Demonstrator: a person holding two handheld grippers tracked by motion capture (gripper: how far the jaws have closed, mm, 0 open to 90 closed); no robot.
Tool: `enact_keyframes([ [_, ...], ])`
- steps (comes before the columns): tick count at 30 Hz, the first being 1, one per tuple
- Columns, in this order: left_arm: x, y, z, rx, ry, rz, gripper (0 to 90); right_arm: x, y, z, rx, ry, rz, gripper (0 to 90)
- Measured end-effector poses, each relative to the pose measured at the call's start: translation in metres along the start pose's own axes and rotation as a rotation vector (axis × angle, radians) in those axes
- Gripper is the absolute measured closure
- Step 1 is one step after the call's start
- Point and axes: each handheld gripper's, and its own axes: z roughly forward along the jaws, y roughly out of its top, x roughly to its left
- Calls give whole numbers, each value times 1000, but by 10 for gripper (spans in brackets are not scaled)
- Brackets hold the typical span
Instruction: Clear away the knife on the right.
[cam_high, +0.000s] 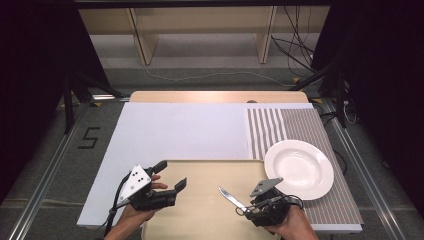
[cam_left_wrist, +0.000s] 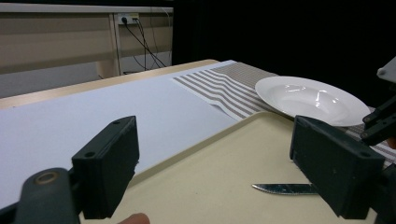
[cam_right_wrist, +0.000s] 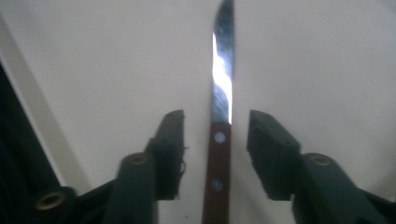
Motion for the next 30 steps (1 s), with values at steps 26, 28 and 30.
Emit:
enact_keyframes([
  [26,0,0,0,4,2,6,155,13,10,27,70,-29,-183,900],
  [28,0,0,0,2,2,6,155,13,10,26,71,-28,-171,900],
  [30,0,0,0,2,2,6,155,12,9,26,75,-38,-166,900],
])
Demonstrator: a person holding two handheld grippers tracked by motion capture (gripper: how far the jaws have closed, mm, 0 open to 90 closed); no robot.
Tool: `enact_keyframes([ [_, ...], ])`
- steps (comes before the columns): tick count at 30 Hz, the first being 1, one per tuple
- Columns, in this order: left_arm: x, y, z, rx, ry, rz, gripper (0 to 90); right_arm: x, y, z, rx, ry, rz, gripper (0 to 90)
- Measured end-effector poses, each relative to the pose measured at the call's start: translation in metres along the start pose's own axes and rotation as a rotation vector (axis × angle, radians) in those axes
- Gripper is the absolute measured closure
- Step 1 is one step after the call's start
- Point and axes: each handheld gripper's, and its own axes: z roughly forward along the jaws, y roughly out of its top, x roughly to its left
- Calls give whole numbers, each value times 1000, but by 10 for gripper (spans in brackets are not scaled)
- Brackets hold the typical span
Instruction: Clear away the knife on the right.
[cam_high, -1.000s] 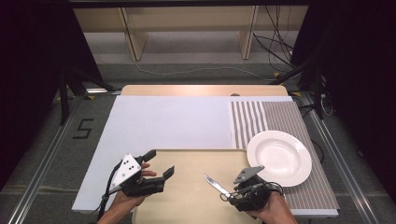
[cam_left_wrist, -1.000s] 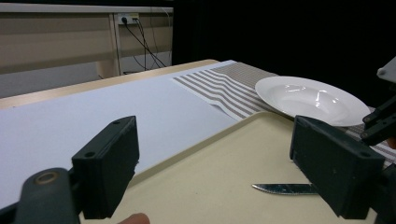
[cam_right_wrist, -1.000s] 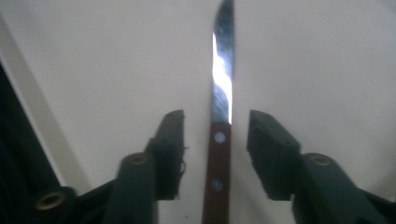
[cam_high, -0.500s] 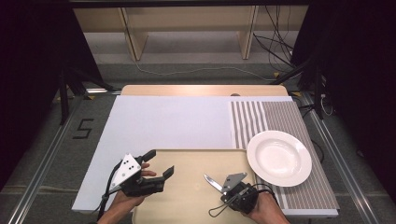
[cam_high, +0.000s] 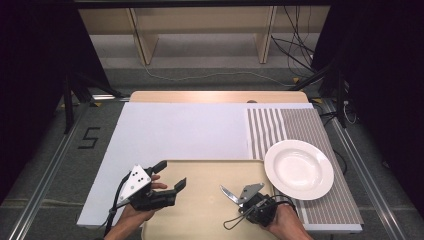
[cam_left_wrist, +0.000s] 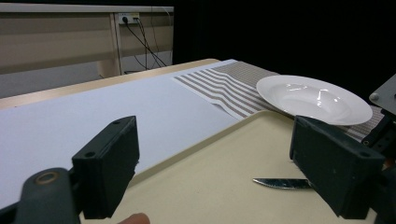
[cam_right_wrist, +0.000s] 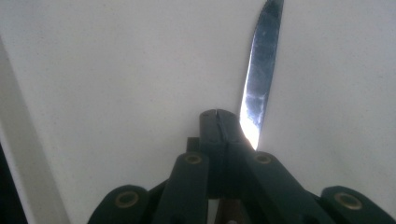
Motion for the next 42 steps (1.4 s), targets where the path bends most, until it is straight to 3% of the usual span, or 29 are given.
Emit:
enact_keyframes([
  [2,0,0,0,0,0,0,155,-2,-1,-1,11,-7,-11,900],
  [10,0,0,0,0,0,2,155,-14,-6,-4,16,-66,25,900],
  [24,0,0,0,-1,-1,2,155,-24,-13,-8,31,-119,93,900],
  [42,0,1,-1,-1,-2,3,155,-32,-22,-15,48,-142,154,900],
])
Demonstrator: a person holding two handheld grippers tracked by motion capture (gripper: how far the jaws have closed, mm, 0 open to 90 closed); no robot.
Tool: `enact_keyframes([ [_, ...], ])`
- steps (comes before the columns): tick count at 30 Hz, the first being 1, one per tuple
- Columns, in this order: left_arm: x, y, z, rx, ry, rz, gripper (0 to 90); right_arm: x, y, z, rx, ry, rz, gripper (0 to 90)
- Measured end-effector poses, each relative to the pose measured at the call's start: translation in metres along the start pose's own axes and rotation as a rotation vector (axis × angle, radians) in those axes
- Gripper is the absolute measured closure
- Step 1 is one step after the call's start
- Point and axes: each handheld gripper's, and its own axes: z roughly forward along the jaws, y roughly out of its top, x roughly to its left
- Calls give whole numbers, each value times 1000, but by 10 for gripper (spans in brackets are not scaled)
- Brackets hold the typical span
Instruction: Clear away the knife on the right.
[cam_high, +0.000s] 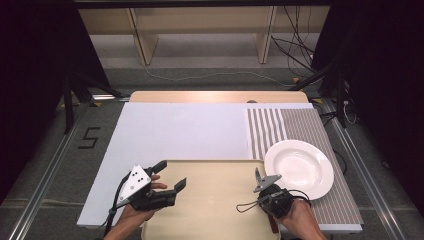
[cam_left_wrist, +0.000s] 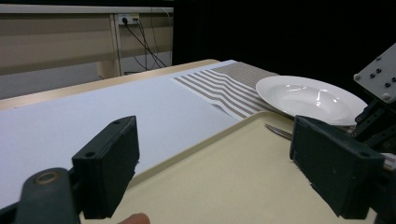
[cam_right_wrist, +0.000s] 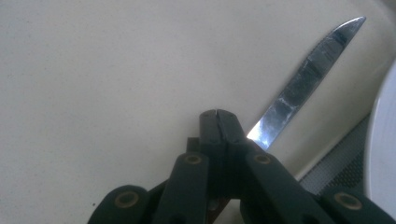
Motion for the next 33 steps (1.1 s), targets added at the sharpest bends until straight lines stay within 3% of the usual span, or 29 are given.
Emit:
enact_keyframes([
  [15,0,0,0,-2,-2,2,155,-9,-6,-4,7,16,43,900],
  [18,0,0,0,-1,-2,3,155,-10,-6,-6,-24,30,46,874],
  [19,-1,0,0,-1,-2,4,155,-11,-6,-8,-40,40,49,834],
  [21,0,0,0,0,-2,3,155,-12,-4,-10,-74,54,65,664],
  [26,-1,0,0,0,-2,4,155,-15,1,-18,-177,57,121,429],
  [33,-1,0,0,0,-2,1,155,-18,0,-34,-374,100,193,276],
])
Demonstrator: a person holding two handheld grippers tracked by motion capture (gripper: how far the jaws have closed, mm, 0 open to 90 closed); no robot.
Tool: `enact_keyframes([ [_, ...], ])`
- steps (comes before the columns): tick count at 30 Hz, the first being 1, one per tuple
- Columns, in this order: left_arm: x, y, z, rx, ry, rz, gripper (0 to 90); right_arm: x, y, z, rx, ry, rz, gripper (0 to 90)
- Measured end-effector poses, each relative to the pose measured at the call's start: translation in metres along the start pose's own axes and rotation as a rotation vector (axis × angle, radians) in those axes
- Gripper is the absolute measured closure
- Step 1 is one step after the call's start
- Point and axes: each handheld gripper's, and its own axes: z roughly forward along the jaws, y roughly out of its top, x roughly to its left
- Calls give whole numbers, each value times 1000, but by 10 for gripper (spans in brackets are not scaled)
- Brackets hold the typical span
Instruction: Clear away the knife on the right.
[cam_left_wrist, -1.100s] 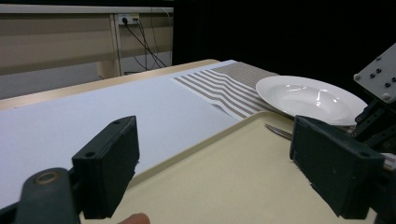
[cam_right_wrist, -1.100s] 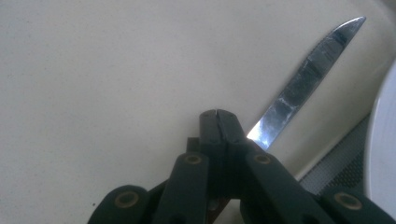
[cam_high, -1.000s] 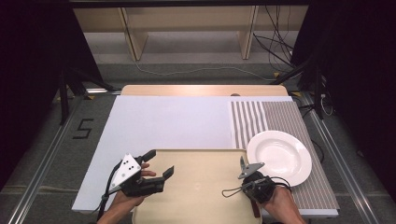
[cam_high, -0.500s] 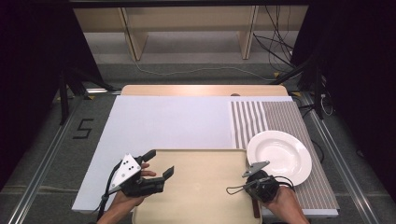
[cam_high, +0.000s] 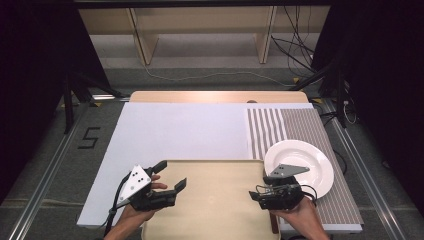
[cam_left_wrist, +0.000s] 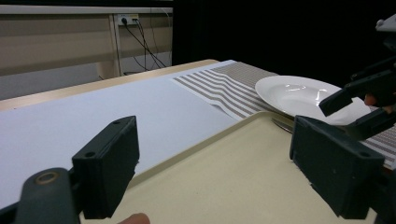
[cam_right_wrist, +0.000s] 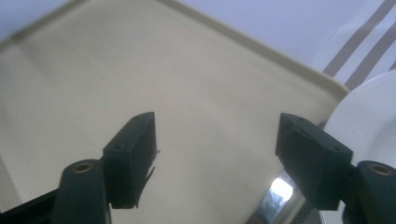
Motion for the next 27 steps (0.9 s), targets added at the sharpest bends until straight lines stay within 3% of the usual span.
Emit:
enact_keyframes([
  [9,0,0,0,1,0,1,155,3,2,-16,-173,47,10,153],
  [17,0,0,0,3,-3,1,155,1,0,-29,-253,74,26,120],
  [27,0,0,-1,9,-8,2,155,-7,-10,-43,-331,57,61,98],
])
